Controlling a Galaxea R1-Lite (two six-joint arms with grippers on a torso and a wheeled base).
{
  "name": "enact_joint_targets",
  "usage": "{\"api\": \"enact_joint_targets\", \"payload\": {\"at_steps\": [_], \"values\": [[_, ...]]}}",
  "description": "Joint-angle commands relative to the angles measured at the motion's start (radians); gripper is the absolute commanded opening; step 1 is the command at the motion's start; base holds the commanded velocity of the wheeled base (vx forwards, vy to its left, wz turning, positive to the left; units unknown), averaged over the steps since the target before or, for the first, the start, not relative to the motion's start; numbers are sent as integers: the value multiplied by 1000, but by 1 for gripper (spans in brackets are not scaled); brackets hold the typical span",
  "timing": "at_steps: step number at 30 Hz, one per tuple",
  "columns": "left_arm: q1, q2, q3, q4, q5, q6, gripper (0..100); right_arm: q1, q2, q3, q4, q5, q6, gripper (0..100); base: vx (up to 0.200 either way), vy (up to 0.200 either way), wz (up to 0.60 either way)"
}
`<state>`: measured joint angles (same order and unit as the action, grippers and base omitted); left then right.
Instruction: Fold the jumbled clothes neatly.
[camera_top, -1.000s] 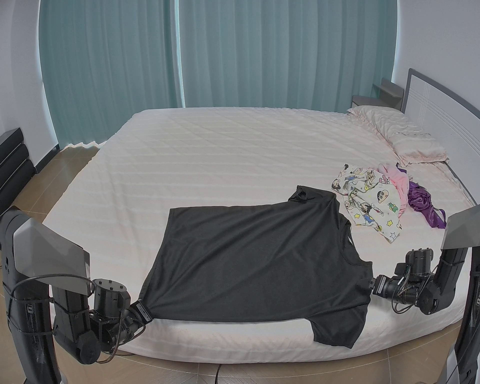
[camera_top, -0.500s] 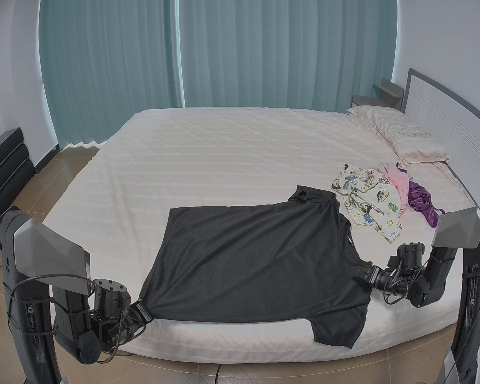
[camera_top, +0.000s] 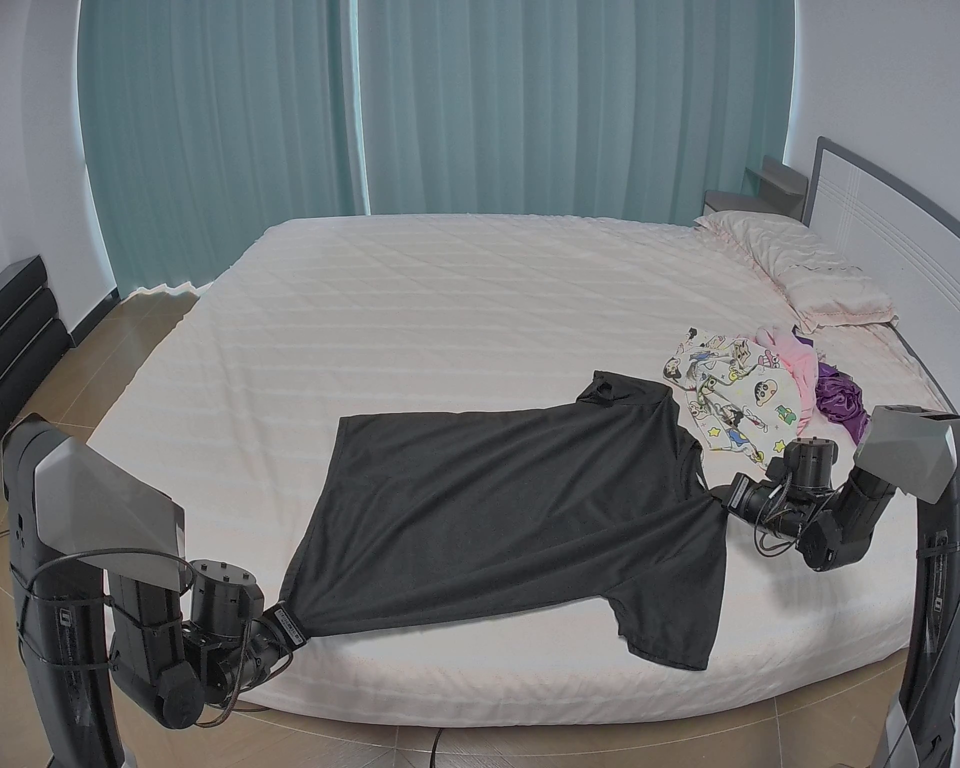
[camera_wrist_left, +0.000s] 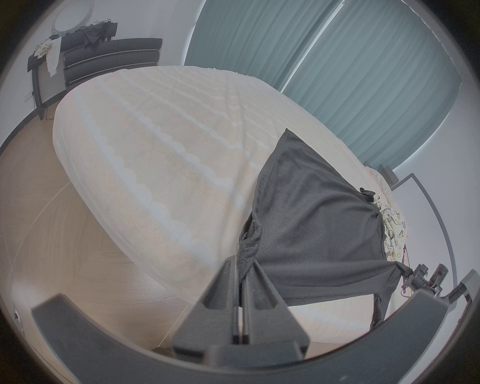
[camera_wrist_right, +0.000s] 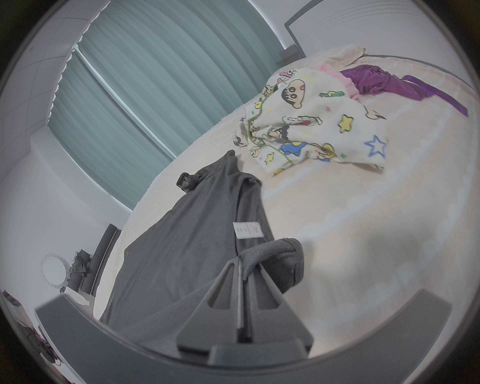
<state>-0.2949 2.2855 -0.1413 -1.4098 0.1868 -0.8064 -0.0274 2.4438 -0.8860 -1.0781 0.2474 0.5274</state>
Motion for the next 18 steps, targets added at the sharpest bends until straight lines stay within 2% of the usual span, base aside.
{"api": "enact_joint_targets", "payload": {"at_steps": [1, 5, 6, 12, 18], "values": [[-1, 9, 0, -1, 0, -2, 0, 12, 30, -117, 43, 1, -6, 0, 0, 0, 0], [-1, 9, -1, -1, 0, -2, 0, 14, 46, -163, 127, 4, -26, 0, 0, 0, 0], [-1, 9, -3, -1, 0, -4, 0, 14, 52, -168, 133, 4, -34, 100, 0, 0, 0], [-1, 23, -6, -1, -1, -5, 0, -9, 35, -160, 144, -13, -35, 100, 0, 0, 0], [0, 29, -11, -8, -12, -7, 0, -66, -83, -42, 132, -17, -7, 100, 0, 0, 0]]}}
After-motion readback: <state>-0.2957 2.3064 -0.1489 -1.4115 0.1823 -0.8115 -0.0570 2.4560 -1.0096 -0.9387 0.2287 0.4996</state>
